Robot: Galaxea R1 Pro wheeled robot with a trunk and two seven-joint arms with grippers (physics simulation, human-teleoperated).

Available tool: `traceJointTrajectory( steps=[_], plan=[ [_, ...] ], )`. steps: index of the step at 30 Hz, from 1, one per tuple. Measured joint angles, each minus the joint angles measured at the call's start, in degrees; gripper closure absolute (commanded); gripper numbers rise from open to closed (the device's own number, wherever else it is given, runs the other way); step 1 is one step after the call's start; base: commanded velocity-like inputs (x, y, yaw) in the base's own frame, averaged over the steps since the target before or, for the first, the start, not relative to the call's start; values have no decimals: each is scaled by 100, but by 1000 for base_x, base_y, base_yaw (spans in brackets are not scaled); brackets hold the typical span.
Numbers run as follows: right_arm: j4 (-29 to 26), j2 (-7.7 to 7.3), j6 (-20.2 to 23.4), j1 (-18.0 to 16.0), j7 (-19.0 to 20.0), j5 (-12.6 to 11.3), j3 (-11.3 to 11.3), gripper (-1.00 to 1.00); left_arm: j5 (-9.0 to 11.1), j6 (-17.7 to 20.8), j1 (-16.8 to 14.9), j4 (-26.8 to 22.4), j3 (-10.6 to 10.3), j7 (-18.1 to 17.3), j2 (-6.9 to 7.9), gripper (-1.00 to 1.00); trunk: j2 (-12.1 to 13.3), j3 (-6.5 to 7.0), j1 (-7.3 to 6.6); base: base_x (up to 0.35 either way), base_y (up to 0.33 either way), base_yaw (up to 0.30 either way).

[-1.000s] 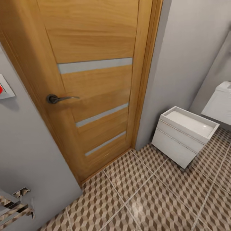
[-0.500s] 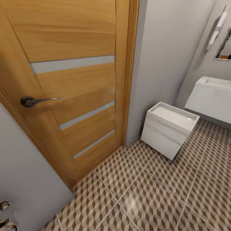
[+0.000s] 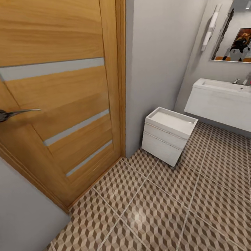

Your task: Take the four mousetraps from the cabinet in the bathroom and place them on the bathroom floor. Make sure all four end up on the same floor surface, and ensure that at least two of them are either under or directly next to the same bathroom sink.

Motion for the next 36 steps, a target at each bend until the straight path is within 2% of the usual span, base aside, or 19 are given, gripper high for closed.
traceJointTrajectory(
  steps=[36],
  plan=[
    [4, 0, 0, 0, 0, 0, 0, 100, -1, 0, 0, 0, 0, 0, 0, 100, 0, -181, 0, 0, 0, -264]
  ],
)
